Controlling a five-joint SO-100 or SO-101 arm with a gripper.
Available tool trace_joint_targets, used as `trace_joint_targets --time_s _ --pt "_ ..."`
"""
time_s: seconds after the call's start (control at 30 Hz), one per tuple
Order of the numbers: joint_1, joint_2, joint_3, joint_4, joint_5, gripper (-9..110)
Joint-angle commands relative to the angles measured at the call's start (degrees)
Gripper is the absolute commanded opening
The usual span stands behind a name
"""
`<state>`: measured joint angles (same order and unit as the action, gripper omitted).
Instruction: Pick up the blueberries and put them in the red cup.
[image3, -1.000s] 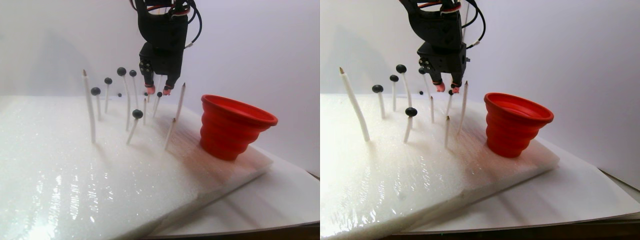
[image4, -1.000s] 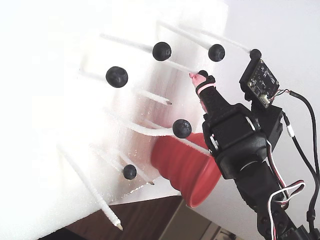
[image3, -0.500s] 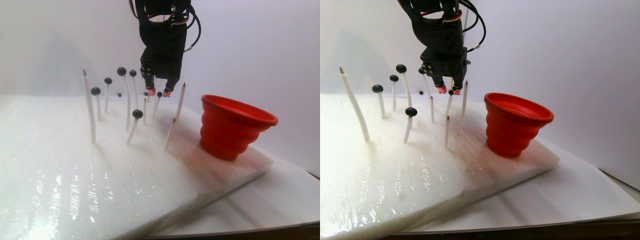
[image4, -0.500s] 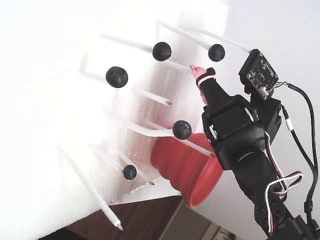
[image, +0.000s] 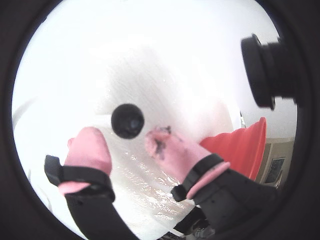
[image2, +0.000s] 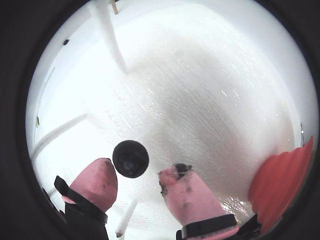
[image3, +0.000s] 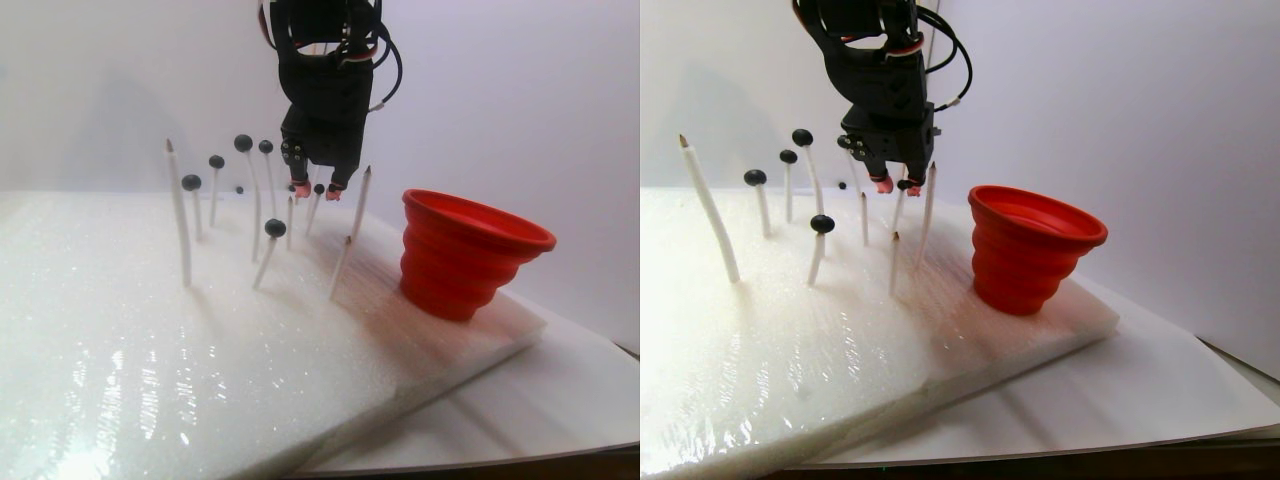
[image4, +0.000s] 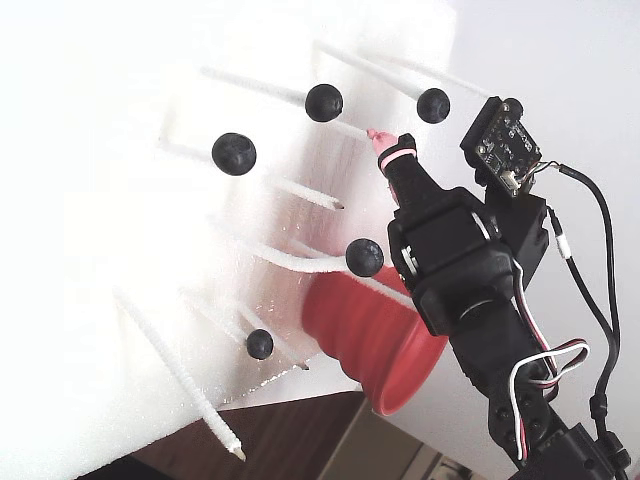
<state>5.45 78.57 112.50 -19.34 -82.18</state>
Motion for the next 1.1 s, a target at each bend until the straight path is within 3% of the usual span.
trace_joint_targets --time_s 0.0,1.07 --pt "1.4 1.6 -5.0 -1.6 0.3 15" --pt "1.6 -0.4 -4.9 -5.9 -1.8 13"
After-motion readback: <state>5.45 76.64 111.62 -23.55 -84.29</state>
